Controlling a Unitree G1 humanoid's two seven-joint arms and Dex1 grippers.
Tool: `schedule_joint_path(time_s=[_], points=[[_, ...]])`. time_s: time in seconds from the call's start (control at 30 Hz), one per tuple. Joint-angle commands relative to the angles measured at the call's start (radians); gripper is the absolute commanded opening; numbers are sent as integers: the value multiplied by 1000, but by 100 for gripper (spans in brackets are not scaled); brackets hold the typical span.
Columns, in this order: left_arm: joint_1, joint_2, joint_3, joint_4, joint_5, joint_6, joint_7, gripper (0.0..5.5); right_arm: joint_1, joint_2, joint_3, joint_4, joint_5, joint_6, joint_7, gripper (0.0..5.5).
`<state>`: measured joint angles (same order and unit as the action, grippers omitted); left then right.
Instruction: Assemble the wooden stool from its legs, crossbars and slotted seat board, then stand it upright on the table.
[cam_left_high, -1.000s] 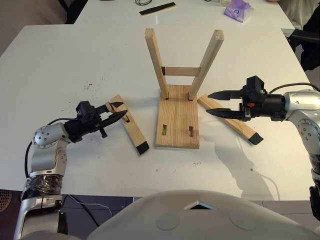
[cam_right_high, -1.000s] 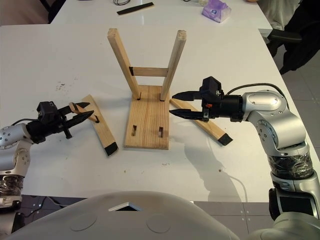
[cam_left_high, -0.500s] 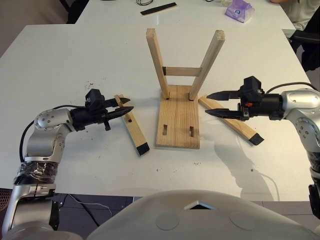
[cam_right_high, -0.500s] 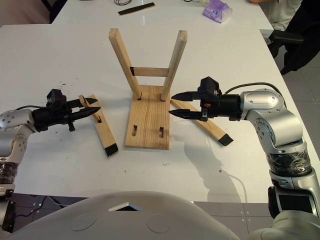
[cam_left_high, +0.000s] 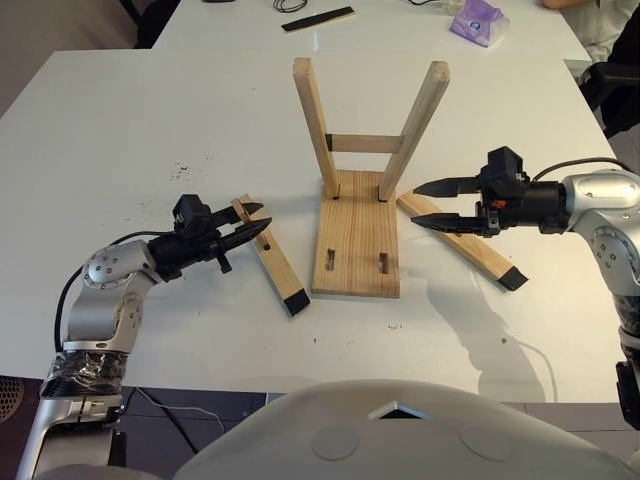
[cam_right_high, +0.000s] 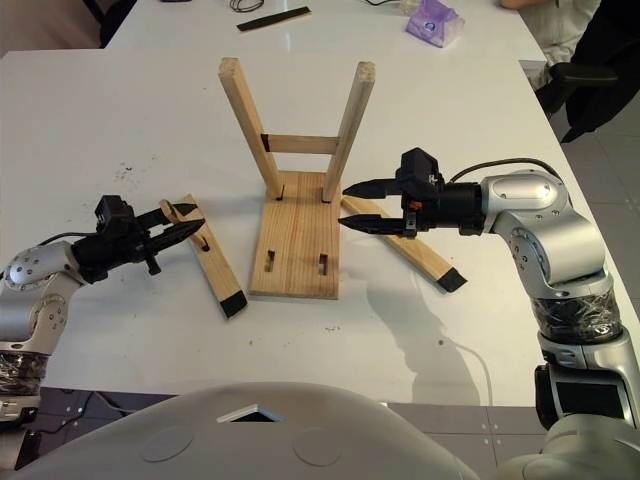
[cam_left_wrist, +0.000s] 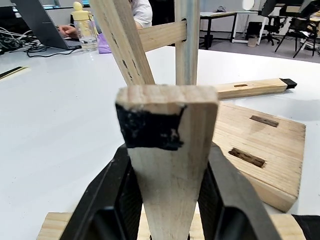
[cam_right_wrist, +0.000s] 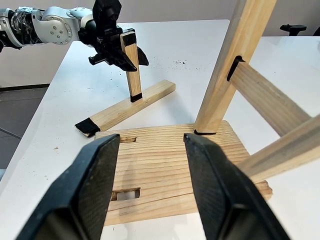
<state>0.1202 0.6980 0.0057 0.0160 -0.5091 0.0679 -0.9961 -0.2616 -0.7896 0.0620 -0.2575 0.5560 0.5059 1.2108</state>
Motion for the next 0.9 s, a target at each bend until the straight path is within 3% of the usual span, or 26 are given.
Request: schedule_joint_path(time_s=[0.03,0.13,0.23,0.47,0.6,0.73,0.9], points=[[50,-48,-97,159,230,-58,126,208,-14,-3,3,9,-12,-12,9,236],[61,-81,-106,238,288,-163,163,254,-9,4,11,16,-22,-22,8,236],[100,-87,-71,178,215,-185,141,303,-14,-2,9,21,-23,-26,13,236],[167,-73,90,-274,-12,-105,166,303,-2,-11,-3,15,-22,-38,11,236],[163,-90,244,-392,-101,-73,261,303,24,-21,-14,0,-22,-50,12,236],[164,-81,327,-479,-158,-17,312,303,38,-26,-27,-7,-19,-48,10,236],[62,-97,341,-580,-252,83,433,303,43,-23,-31,-20,-17,-40,11,236]])
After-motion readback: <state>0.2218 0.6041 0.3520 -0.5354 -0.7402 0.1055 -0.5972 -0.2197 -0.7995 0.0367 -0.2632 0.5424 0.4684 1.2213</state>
